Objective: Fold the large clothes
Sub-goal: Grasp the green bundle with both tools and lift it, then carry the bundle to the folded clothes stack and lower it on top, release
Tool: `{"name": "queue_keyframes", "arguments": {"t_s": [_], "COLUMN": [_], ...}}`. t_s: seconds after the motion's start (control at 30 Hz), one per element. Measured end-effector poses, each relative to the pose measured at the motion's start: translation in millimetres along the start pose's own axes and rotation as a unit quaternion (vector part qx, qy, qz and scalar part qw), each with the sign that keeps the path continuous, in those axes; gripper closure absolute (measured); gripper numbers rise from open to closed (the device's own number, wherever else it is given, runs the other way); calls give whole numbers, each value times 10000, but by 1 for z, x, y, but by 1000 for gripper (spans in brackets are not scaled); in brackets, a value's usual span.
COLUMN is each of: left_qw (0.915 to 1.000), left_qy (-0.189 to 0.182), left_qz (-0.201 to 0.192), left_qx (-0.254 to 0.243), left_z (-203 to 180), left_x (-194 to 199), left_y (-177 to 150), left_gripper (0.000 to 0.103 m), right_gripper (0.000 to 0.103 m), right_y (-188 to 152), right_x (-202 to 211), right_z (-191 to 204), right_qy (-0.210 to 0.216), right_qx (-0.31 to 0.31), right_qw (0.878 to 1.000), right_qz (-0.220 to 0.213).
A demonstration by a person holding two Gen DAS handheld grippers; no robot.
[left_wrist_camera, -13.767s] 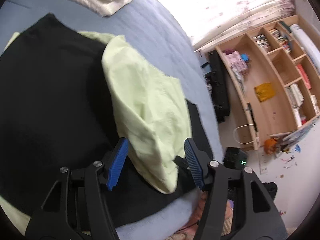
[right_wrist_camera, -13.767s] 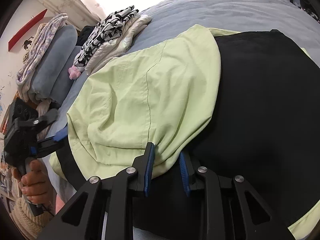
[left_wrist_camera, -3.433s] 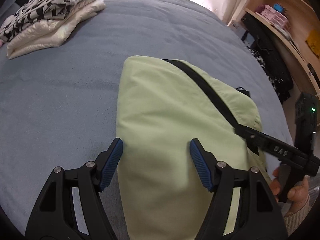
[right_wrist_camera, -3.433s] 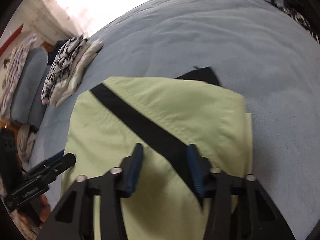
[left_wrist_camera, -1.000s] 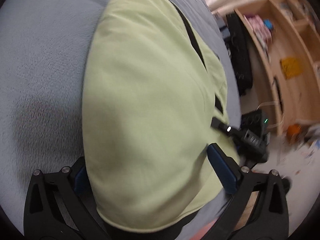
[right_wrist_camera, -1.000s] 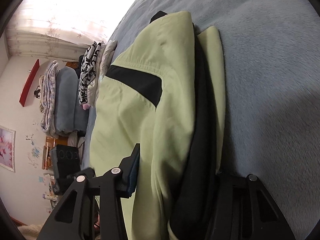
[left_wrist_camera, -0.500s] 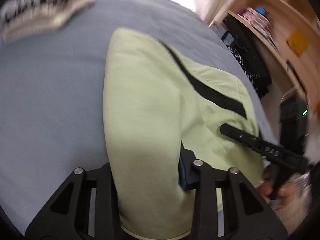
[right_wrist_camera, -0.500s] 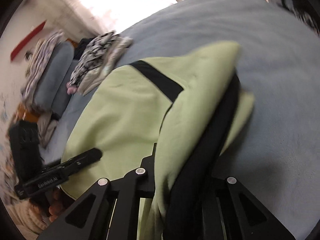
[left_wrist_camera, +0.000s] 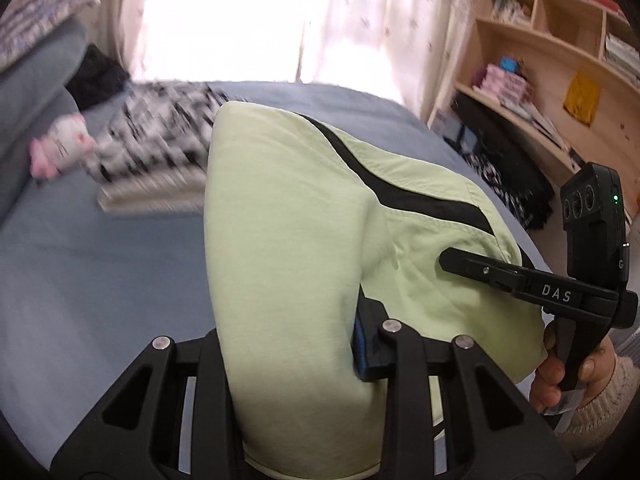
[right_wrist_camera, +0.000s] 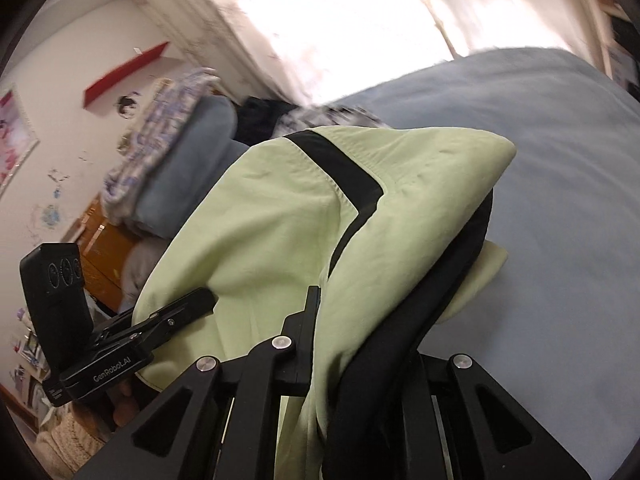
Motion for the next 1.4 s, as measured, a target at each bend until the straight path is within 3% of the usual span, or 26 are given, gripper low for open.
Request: {"name": "queue_keyframes", "arguments": {"t_s": [0.13, 0.27, 0.43, 0.53, 0.67, 0.73, 0.77, 0.8, 0.87, 0.9, 0.97, 1.0, 1.03, 1.1, 1.23, 1.33, 1.4], "left_qw": [9993, 9984, 9980, 9990, 9992, 9960, 9933, 9923, 9915, 9909, 9907, 9905, 9899, 9868, 9795, 9733, 9734], "left_qy": [202, 316, 348, 312, 288, 489, 636, 751, 916, 920, 884, 955, 1104, 1440, 1834, 2018, 1994], "left_qz": [-280, -417, -396, -243, 163, 574, 788, 778, 527, 494, 426, 386, 329, 185, -328, -726, -752], "left_qx": [-116, -194, -343, -188, 237, 483, 562, 599, 759, 846, 943, 913, 821, 720, 764, 819, 846], "left_z": [72, 149, 242, 300, 361, 382, 391, 396, 409, 412, 417, 417, 418, 420, 414, 408, 401], "left_x": [12, -3, -61, -115, -198, -243, -265, -276, -284, -286, -283, -279, -274, -259, -218, -204, -213], "left_y": [87, 181, 280, 316, 321, 304, 290, 282, 277, 277, 277, 275, 278, 280, 298, 311, 316], "left_gripper": [75, 75, 74, 73, 71, 68, 61, 46, 29, 26, 26, 26, 26, 27, 30, 41, 56], "right_gripper": [92, 92, 92, 92, 92, 92, 89, 88, 83, 82, 77, 65, 60, 57, 52, 51, 51], "right_y": [78, 169, 255, 291, 311, 289, 286, 280, 276, 276, 276, 279, 282, 290, 309, 326, 334], "right_x": [-54, -129, -237, -319, -426, -463, -484, -498, -515, -522, -530, -527, -524, -508, -486, -495, -521], "right_z": [53, 89, 101, 84, 35, -5, -20, -33, -46, -51, -50, -49, -47, -45, -40, -33, -29], "right_qy": [235, 322, 225, 99, -143, -375, -428, -442, -375, -370, -386, -508, -696, -953, -1053, -1206, -1187], "right_qx": [199, 277, 296, 180, -147, -410, -538, -653, -659, -599, -394, -315, -223, -12, 192, 460, 402], "right_qw": [9993, 9980, 9966, 9967, 9983, 9984, 9976, 9969, 9971, 9975, 9985, 9982, 9973, 9953, 9915, 9870, 9874], "right_qz": [-213, -478, -740, -791, -537, -125, -60, -18, -63, -61, 30, 45, 10, -192, -739, -958, -969]}}
Point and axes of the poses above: each gripper's, at about its wrist camera, not at the fingertips, and x roughly against the way its jaws point, z to its left, y to its top, the point moved 7 cm from there along -x, roughly the way its jaws point, and after that the axes turned 2 degrees about x, right-handed, at the moved point
